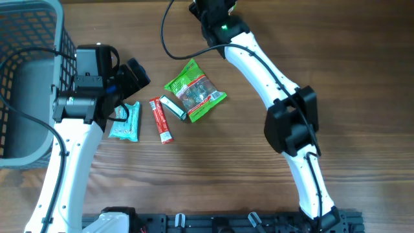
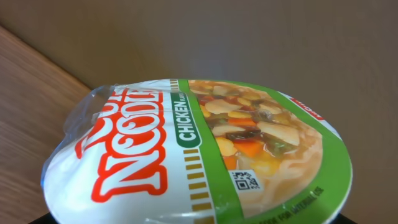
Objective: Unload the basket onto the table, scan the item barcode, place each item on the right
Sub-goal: 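Carry the cup noodle up to the barcode scanner with the right gripper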
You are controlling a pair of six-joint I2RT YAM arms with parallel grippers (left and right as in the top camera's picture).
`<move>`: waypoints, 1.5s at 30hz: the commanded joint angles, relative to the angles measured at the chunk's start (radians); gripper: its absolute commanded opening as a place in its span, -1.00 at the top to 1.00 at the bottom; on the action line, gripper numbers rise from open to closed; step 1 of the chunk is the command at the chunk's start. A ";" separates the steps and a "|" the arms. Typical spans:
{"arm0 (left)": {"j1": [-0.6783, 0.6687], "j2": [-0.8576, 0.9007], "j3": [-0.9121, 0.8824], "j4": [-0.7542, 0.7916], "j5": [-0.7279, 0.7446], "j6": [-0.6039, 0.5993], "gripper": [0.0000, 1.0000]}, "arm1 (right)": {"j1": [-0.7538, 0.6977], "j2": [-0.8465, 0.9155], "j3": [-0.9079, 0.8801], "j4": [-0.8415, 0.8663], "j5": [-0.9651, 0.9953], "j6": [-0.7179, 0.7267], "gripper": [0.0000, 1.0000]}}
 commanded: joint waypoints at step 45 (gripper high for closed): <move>0.002 -0.004 0.009 0.002 0.005 -0.010 -1.00 | 0.003 0.119 0.026 0.153 0.049 -0.234 -0.23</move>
